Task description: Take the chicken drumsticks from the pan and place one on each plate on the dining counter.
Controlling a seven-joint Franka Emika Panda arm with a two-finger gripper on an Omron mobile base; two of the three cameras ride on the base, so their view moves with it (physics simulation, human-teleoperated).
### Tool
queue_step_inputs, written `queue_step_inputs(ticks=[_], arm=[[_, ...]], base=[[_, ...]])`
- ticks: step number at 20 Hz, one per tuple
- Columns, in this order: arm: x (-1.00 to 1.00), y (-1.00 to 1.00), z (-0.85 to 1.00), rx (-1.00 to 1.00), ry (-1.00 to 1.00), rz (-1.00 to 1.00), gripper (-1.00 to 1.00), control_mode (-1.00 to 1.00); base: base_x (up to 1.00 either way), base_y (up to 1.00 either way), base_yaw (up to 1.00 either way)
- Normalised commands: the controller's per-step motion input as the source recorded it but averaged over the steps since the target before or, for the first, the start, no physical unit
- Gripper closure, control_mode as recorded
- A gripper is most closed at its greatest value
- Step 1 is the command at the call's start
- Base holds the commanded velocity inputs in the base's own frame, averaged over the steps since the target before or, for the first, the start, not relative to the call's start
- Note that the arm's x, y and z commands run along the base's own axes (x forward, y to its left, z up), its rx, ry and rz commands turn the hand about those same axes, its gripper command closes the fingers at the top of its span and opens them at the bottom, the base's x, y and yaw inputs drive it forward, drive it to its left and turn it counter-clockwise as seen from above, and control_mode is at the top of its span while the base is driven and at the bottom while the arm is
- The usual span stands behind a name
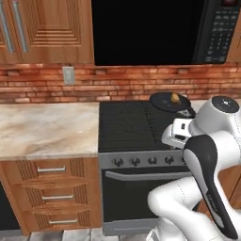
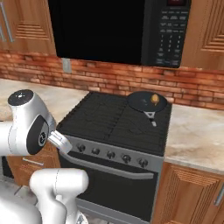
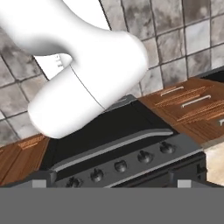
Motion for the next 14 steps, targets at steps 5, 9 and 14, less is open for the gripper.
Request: queue_step_inputs(ticks=[5,9,14], arm=[[0.0,0.0,0.0,0.0,0.0,0.0,-1.0,1.0],[0.0,0.0,0.0,0.0,0.0,0.0,-1.0,1.0],[0.0,0.0,0.0,0.0,0.0,0.0,-1.0,1.0]], base=[[0.38,-0.69,-0.08],[0.33,-0.61,-0.09],[0.63,-0.43,-0.08]])
